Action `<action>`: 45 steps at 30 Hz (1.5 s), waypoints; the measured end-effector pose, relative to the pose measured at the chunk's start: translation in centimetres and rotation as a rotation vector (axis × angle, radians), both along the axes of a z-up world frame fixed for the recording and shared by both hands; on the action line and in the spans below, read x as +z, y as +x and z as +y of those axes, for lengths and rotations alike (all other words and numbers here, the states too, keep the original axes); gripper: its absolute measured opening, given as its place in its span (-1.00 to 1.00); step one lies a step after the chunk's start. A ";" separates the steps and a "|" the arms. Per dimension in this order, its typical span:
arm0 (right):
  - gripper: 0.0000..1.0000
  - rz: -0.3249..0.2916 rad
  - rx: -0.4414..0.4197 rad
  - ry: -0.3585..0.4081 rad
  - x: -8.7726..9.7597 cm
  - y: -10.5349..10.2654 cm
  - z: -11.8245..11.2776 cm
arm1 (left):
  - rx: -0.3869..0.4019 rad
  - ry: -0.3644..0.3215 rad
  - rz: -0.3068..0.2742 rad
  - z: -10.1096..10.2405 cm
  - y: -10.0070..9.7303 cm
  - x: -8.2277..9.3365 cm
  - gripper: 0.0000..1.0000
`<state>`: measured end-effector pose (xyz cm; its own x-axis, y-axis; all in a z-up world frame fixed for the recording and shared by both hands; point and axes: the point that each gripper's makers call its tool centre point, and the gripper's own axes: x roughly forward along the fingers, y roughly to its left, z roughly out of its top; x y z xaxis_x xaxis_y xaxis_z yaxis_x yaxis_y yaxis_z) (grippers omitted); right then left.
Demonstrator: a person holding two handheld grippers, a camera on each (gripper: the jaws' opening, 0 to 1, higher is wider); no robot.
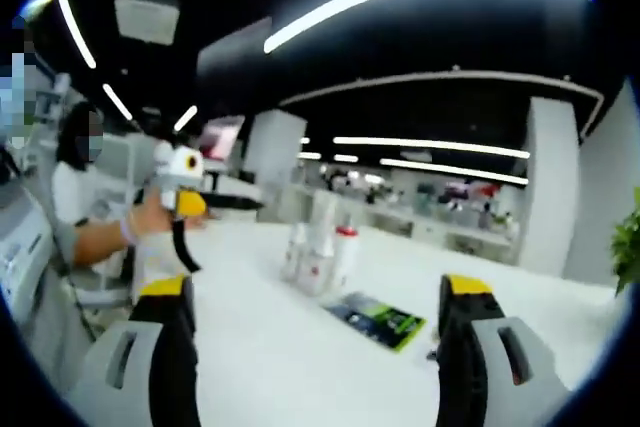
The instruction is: Arrange the skincare products in the storage area until every visible bottle or jar stands upright without overlapping.
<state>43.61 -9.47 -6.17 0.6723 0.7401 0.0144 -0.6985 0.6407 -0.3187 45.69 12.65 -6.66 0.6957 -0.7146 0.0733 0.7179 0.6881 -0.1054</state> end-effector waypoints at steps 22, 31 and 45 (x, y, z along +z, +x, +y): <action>1.00 0.044 -0.041 0.136 -1.1 -5.6 -2.0 | 0.260 0.066 -0.015 10.6 -10.3 -2.8 0.99; 1.00 0.133 -0.091 0.199 -4.0 -6.0 -4.2 | 0.243 0.108 0.026 9.2 -10.5 -5.2 0.99; 1.00 0.142 -0.153 0.225 -5.5 -6.0 -6.6 | 0.196 0.112 -0.014 6.2 -10.8 -4.9 0.99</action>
<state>37.58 -16.05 -11.71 0.7829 0.6187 0.0645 -0.6156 0.7855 -0.0634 34.88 18.87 -11.58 0.8215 -0.5700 0.0120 0.5702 0.8215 -0.0118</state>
